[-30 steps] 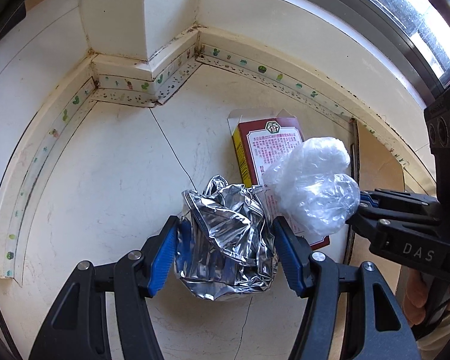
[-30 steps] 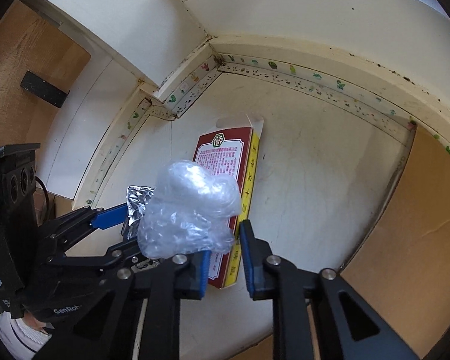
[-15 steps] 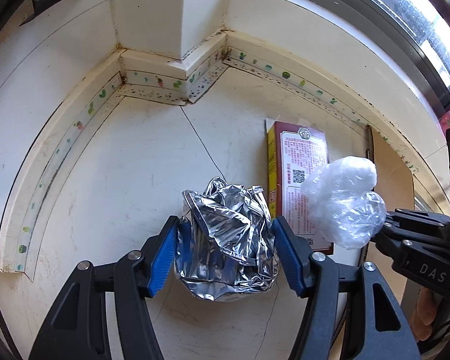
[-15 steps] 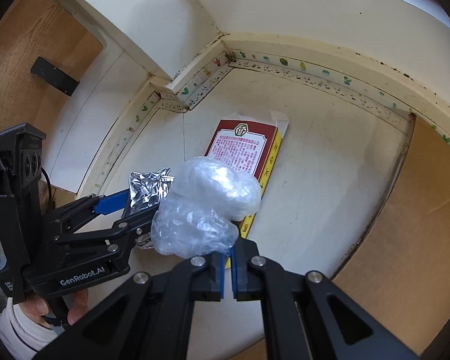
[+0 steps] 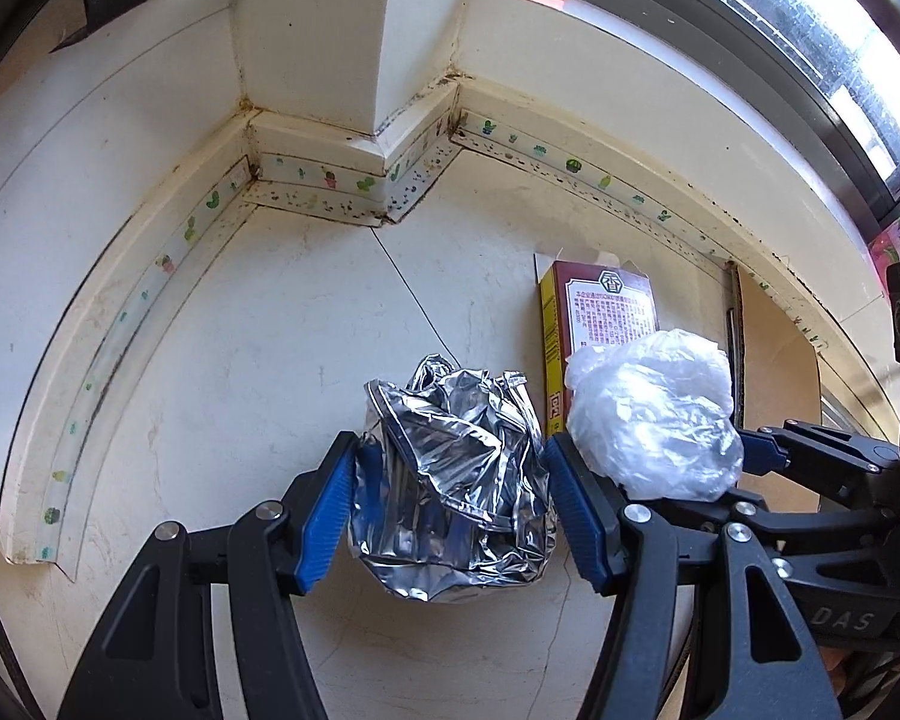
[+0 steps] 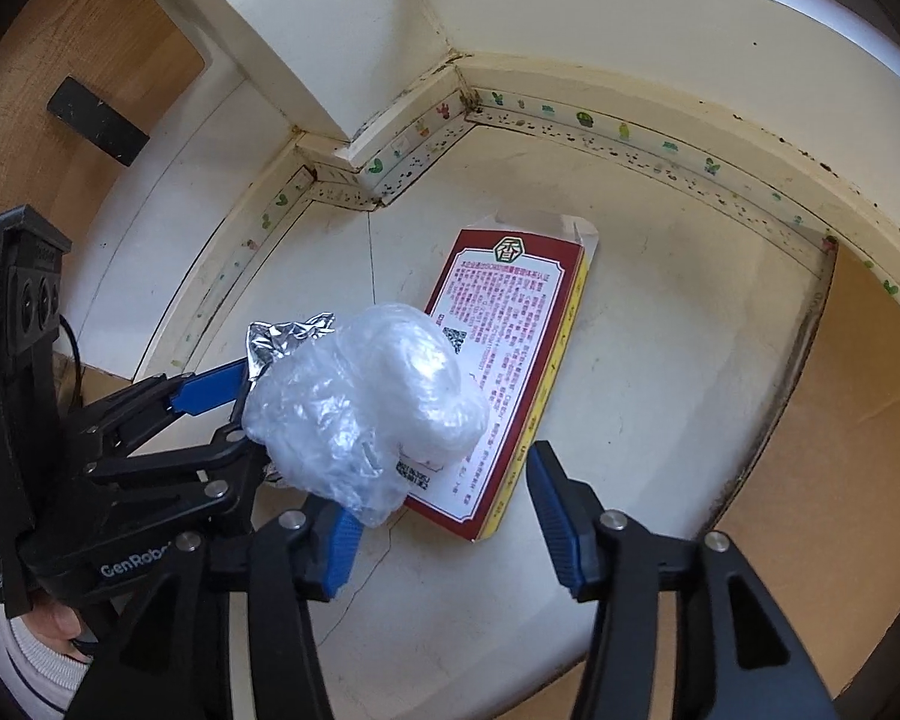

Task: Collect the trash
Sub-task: 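Grasp the red-and-white box with the right tool while the left holds the foil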

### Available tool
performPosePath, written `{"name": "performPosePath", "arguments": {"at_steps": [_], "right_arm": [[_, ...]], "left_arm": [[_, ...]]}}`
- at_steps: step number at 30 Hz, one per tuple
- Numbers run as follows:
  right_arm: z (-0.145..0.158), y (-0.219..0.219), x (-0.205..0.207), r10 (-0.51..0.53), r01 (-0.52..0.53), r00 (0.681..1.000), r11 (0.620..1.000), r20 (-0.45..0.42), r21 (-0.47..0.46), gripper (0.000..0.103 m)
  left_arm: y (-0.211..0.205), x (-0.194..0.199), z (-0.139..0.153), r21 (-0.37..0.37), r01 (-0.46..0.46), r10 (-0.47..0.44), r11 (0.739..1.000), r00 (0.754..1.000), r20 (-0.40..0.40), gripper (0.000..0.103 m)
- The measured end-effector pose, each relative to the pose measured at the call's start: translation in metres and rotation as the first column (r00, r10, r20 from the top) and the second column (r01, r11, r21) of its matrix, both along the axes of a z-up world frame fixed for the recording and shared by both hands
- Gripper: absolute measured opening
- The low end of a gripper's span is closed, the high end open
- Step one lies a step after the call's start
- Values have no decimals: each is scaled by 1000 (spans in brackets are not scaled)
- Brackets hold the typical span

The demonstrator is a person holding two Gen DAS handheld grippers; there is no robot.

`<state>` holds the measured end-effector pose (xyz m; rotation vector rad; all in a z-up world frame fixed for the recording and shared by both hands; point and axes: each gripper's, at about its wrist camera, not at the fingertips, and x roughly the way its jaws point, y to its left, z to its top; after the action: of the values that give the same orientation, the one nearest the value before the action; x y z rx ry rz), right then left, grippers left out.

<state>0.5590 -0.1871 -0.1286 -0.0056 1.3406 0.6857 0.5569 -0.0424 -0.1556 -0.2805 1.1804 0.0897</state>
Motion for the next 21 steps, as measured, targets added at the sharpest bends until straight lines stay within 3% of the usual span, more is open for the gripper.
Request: {"name": "performPosePath", "arguments": {"at_steps": [9, 14, 21], "right_arm": [[-8, 18, -9, -126, 130, 988, 991, 87, -38, 55], [-14, 20, -6, -189, 191, 977, 982, 96, -4, 63], [-15, 33, -6, -106, 109, 986, 994, 127, -15, 68]], "left_arm": [[24, -5, 4, 25, -6, 6, 1000, 1000, 20, 61], [33, 4, 5, 21, 23, -24, 1000, 998, 52, 61], [43, 11, 3, 32, 40, -43, 999, 996, 76, 61]]}}
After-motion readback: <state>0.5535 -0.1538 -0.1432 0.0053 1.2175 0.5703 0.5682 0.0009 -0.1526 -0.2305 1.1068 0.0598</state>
